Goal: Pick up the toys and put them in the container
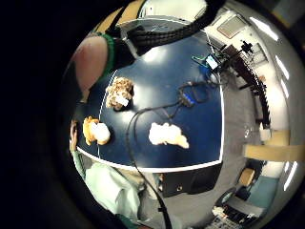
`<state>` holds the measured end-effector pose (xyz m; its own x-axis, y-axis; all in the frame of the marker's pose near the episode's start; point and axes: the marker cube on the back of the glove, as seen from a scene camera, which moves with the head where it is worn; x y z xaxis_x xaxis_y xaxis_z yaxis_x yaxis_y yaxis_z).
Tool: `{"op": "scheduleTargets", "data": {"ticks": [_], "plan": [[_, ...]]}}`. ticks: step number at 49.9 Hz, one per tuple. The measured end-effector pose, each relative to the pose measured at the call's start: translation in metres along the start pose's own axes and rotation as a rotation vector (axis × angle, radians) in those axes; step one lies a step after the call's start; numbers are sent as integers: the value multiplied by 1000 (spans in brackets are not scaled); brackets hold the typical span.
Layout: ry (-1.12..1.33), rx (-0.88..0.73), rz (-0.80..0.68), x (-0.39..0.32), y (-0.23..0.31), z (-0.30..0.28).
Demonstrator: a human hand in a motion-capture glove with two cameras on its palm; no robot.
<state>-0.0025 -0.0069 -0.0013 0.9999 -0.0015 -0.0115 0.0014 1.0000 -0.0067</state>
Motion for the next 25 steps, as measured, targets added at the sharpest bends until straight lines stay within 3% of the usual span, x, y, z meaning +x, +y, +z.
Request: {"op": "scheduleTargets", "data": {"ticks": [17,25], "plan": [[78,-217,33,-33,-60,7],[16,-187,18,-44,-95,58]]}}
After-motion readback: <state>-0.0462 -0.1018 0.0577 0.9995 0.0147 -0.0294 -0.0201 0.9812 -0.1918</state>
